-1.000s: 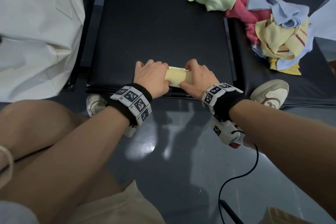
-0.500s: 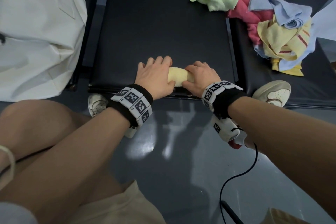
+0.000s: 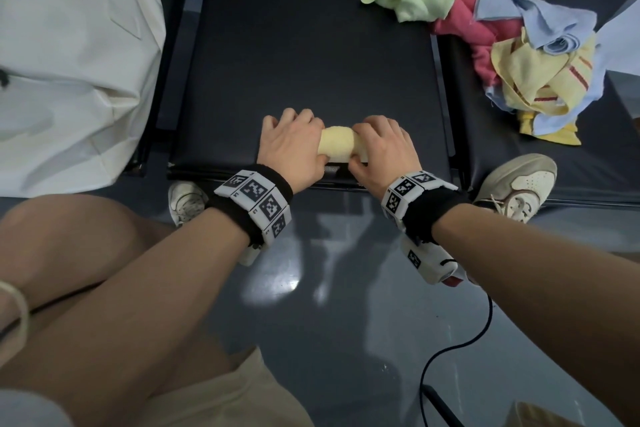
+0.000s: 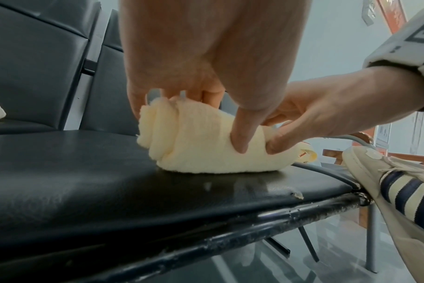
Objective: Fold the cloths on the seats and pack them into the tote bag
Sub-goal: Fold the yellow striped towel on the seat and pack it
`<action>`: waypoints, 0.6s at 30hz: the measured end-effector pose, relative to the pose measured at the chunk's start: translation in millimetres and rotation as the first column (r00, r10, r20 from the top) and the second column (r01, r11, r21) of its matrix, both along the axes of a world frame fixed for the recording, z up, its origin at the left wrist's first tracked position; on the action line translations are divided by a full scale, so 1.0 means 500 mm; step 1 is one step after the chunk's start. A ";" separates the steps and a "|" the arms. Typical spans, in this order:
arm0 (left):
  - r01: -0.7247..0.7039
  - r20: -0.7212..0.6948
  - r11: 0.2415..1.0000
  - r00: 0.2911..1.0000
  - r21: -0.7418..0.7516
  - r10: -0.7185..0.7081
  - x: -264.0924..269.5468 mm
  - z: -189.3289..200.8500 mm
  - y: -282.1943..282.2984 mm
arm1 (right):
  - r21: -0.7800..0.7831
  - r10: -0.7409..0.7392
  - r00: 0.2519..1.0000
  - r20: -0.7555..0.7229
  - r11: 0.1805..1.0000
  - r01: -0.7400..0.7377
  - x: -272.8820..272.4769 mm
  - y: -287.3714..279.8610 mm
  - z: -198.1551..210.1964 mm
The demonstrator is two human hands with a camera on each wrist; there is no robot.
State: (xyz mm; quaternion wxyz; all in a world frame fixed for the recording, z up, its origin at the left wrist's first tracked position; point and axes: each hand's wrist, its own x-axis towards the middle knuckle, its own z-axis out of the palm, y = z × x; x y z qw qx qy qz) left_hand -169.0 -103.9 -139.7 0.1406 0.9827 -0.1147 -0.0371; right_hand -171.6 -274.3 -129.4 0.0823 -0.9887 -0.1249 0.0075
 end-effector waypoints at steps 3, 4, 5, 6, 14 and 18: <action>-0.020 0.025 0.999 0.999 -0.034 0.021 -0.002 -0.002 -0.003 | -0.022 0.030 1.000 0.006 0.999 -0.030 0.003 0.001 -0.010; -0.025 0.031 0.999 0.999 -0.042 0.027 -0.002 -0.002 -0.004 | -0.041 0.031 0.999 -0.016 0.999 -0.032 0.004 0.003 -0.015; -0.028 0.031 0.999 0.999 -0.041 0.029 -0.002 -0.003 -0.005 | -0.058 0.028 0.999 -0.039 0.998 -0.030 0.005 0.005 -0.020; -0.026 0.025 0.999 0.999 -0.026 0.026 -0.001 -0.003 -0.006 | -0.073 0.024 0.998 -0.059 0.997 -0.028 0.005 0.006 -0.024; -0.021 -0.040 0.978 0.999 0.207 0.030 -0.003 -0.015 -0.022 | -0.260 0.000 0.991 -0.132 0.965 -0.035 0.018 0.023 -0.034; -0.052 -0.101 0.974 0.992 0.221 0.075 0.000 -0.004 -0.026 | -0.320 -0.030 0.988 -0.154 0.947 -0.021 0.019 0.032 -0.034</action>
